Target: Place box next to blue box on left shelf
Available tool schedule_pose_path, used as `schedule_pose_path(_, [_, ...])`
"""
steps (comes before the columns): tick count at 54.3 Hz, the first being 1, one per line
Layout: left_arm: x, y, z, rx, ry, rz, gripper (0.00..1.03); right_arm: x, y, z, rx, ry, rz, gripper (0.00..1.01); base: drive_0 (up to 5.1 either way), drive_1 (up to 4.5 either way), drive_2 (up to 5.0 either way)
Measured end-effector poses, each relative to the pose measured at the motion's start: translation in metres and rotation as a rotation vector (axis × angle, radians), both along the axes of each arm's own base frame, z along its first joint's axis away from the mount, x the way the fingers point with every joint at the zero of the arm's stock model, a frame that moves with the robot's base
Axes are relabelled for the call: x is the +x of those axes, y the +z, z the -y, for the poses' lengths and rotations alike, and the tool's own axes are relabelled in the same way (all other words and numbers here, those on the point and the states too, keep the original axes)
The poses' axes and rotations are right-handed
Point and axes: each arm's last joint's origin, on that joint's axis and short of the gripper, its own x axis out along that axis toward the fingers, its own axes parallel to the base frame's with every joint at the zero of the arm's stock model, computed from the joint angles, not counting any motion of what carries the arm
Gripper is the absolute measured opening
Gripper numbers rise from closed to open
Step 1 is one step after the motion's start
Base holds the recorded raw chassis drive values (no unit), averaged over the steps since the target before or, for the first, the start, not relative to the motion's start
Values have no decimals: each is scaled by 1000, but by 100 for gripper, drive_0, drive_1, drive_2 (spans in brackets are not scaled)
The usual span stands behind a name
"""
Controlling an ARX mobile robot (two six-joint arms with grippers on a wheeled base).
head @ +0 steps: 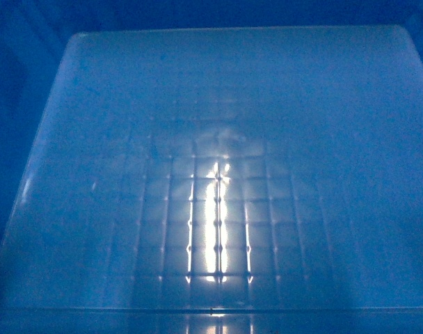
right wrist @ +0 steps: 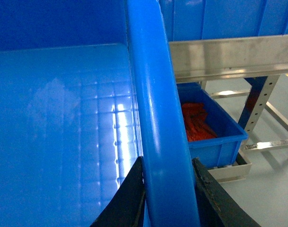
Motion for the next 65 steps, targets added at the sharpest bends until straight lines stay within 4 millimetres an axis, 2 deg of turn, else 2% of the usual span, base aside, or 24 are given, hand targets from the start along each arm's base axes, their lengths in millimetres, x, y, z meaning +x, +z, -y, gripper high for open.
schedule_pose_path(65, [0, 0, 0, -1, 0, 0, 12, 0, 0, 0, 0, -1, 0, 20, 0, 0, 0])
